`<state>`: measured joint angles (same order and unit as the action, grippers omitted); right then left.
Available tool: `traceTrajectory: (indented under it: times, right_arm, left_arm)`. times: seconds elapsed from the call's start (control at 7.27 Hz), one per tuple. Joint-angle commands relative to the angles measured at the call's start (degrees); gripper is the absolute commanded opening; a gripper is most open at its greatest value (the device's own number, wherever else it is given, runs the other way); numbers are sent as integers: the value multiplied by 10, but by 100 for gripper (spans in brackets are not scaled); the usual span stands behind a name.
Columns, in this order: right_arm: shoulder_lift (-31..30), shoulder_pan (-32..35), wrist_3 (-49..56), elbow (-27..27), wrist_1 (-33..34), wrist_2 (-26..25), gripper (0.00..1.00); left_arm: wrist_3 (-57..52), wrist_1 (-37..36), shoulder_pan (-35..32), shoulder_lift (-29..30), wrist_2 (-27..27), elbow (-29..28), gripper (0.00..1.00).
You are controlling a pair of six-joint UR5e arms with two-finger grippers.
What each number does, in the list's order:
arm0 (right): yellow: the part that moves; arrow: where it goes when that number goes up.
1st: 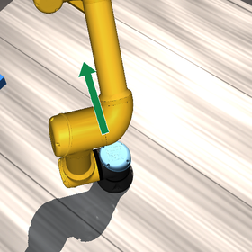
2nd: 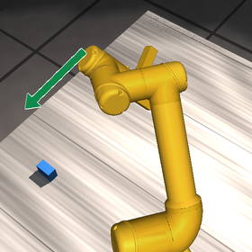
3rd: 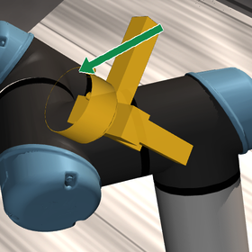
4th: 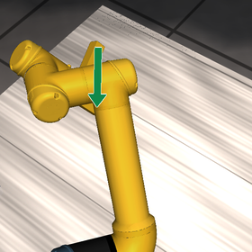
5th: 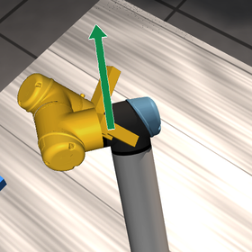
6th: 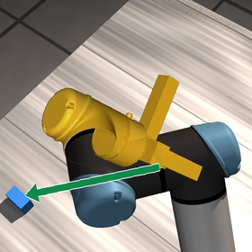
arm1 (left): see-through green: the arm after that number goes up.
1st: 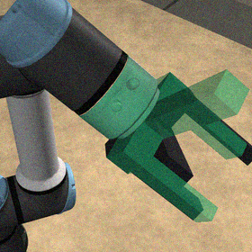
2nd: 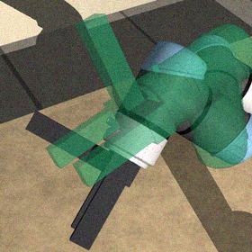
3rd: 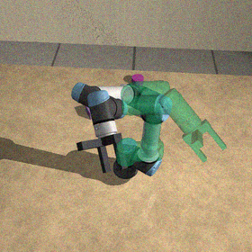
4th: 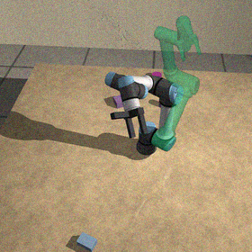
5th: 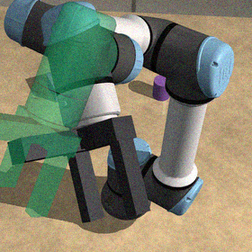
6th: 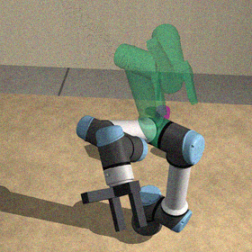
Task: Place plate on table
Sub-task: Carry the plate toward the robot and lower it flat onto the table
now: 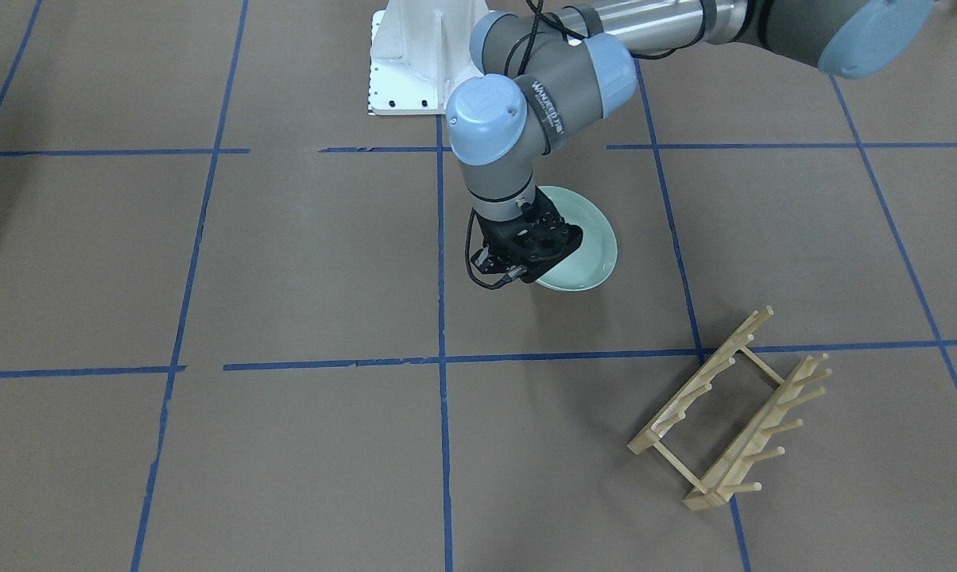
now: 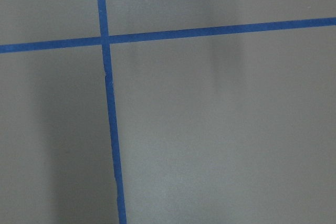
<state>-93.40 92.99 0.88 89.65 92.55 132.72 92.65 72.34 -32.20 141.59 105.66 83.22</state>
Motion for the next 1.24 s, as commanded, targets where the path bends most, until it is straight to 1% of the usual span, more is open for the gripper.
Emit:
traceTrajectory:
  times: [0.0,0.14,0.28,0.41,0.55,0.83,0.96,1.1]
  right_arm:
    - [0,0,0,0,0,0,100]
    - [0,0,0,0,0,0,100]
    - [0,0,0,0,0,0,100]
    - [0,0,0,0,0,0,100]
    - [0,0,0,0,0,0,100]
    - [0,0,0,0,0,0,100]
    - [0,0,0,0,0,0,100]
    - [0,0,0,0,0,0,100]
  left_arm:
    - [-18,-24,53,-8,-19,-19,0]
    - [-18,-31,56,-14,-21,-11,18]
    - [-19,-27,56,-25,-22,-9,99]
    - [-35,-28,52,-30,-31,18,100]
    - [-94,-33,21,-32,-48,61,100]
    - [-230,-27,-96,-88,-45,153,100]
    - [-295,-6,-156,-126,-24,196,100]
    - [-357,47,-200,-195,37,223,100]
